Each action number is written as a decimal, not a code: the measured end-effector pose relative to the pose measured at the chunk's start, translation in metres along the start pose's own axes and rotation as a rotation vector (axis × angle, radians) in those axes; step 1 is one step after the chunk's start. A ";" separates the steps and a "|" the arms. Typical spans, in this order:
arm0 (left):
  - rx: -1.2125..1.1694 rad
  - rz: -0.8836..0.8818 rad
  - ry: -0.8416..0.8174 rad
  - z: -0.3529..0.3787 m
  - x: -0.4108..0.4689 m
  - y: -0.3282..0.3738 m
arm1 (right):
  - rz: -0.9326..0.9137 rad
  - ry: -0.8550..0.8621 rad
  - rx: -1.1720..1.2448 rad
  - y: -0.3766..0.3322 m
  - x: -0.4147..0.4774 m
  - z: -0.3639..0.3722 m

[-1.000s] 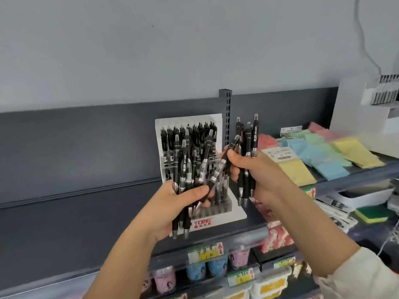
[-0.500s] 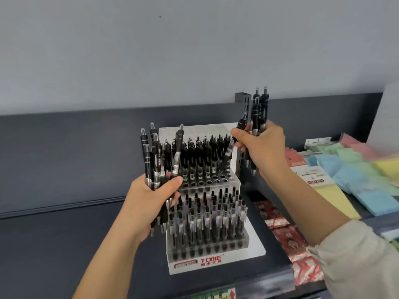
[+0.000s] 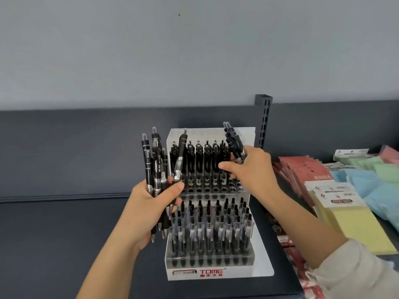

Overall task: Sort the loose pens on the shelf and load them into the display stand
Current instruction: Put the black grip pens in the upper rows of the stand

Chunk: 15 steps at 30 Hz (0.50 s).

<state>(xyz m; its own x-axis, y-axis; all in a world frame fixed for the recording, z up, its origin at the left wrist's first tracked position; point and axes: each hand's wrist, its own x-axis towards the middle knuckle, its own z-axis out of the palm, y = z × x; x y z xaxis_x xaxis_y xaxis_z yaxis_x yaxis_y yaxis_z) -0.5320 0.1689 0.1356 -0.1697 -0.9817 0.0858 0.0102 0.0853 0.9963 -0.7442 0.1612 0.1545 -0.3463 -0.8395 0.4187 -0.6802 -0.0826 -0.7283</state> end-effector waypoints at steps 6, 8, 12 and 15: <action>-0.033 0.001 0.031 0.003 -0.001 0.000 | 0.074 -0.042 0.077 0.010 -0.007 0.005; -0.042 0.006 0.029 0.006 -0.002 0.001 | 0.064 -0.013 0.127 0.010 -0.008 0.002; -0.053 0.028 -0.013 0.013 -0.004 0.006 | 0.276 -0.039 0.606 0.004 -0.011 -0.015; -0.050 0.048 -0.069 0.024 -0.007 0.010 | 0.528 -0.144 1.011 0.001 -0.013 -0.026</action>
<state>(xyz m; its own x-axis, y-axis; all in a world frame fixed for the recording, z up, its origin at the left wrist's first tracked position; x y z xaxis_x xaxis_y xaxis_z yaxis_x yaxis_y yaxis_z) -0.5544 0.1812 0.1449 -0.2357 -0.9625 0.1346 0.0692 0.1216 0.9902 -0.7570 0.1865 0.1629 -0.3126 -0.9459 -0.0869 0.3800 -0.0407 -0.9241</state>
